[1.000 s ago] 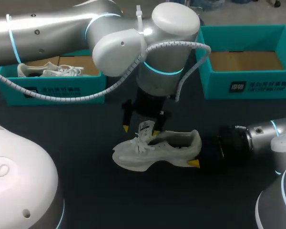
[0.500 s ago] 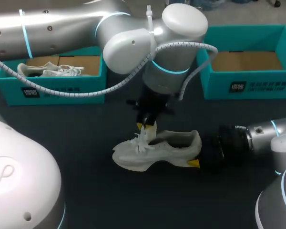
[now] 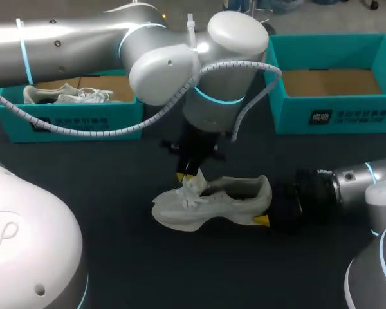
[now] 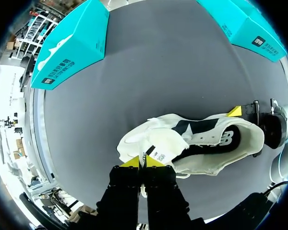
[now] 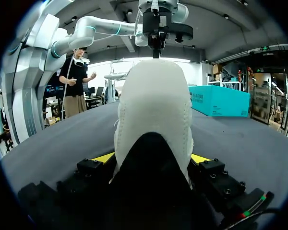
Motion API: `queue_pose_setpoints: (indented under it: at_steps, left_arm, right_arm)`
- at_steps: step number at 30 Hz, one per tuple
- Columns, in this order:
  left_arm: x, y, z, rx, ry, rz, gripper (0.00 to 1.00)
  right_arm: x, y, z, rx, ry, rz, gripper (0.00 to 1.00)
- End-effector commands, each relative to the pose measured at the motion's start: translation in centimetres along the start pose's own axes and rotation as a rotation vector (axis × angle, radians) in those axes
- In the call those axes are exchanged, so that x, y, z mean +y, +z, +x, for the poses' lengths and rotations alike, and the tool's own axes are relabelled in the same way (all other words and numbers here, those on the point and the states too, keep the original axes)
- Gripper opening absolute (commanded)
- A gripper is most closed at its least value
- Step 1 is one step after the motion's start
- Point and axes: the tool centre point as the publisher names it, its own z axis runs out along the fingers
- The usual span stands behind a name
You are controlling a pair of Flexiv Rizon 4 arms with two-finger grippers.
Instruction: Take the shoe out of the shoebox, open the shoe tongue, remove and reinsert the insole, then place the shoe into the shoebox
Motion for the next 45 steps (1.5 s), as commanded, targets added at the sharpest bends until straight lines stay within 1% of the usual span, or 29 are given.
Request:
queue_pose_setpoints:
  at_steps: [1,8,9,10,11,12,14,15,16,19,23,25,28,31,32,45]
  left_arm:
    - [0.1,0.9,-1.4,0.081,0.008,-0.004,0.0]
    - [0.8,1.6,-2.5,0.146,0.038,-0.001,0.0]
    - [1.0,1.6,-2.6,0.15,0.046,0.003,0.01]
    - [1.1,1.6,-2.6,0.152,0.053,0.008,0.07]
    - [1.1,1.5,-2.7,0.159,0.06,0.012,0.1]
    - [1.2,1.4,-2.7,0.165,0.071,0.019,0.16]
    - [1.5,1.0,-2.7,0.177,0.094,0.041,0.48]
    - [1.5,0.8,-2.6,0.193,0.114,0.058,0.98]
    - [1.6,0.4,-2.6,0.209,0.131,0.076,1.0]
    - [1.6,-1.0,-2.7,0.245,0.182,0.134,1.0]
    - [1.7,-3.9,-2.6,0.283,0.348,0.262,1.0]
    - [1.8,-5.7,-2.6,0.282,0.469,0.345,1.0]
    - [2.2,-8.2,-2.4,0.236,0.75,0.462,1.0]
    - [2.8,-10.0,-2.2,0.167,1.075,0.582,1.0]
    - [3.0,-10.4,-2.2,0.153,1.15,0.617,1.0]
    - [3.0,-10.4,-2.2,0.153,1.15,0.617,1.0]
  right_arm:
    - [-0.1,0.2,0.0,-0.001,0.0,0.002,0.0]
    - [-0.1,0.2,0.0,-0.001,0.0,0.002,0.0]
    - [-0.1,0.2,0.0,-0.001,0.0,0.002,0.0]
    - [-0.1,0.2,0.0,-0.001,0.0,0.002,0.0]
    - [-0.1,0.2,0.0,-0.001,0.0,0.002,0.0]
    - [-0.1,0.2,0.0,-0.001,0.0,0.002,0.0]
    - [-0.1,0.2,0.0,-0.001,0.0,0.002,0.0]
    - [-0.1,0.2,0.0,-0.001,0.0,0.002,0.0]
    - [-0.1,0.2,0.0,-0.001,0.0,0.002,0.0]
    - [-0.1,0.2,0.0,-0.001,0.0,0.002,0.0]
    - [-0.1,0.2,0.0,-0.001,0.0,0.002,0.0]
    - [-0.1,0.2,0.0,-0.001,0.0,0.002,0.0]
    - [-0.1,0.2,0.0,-0.001,0.0,0.002,0.0]
    - [-0.1,0.2,0.0,-0.001,0.0,0.002,0.0]
    - [-0.1,0.2,0.0,-0.001,0.0,0.002,0.0]
    - [-0.1,0.2,0.0,-0.001,0.0,0.002,0.0]
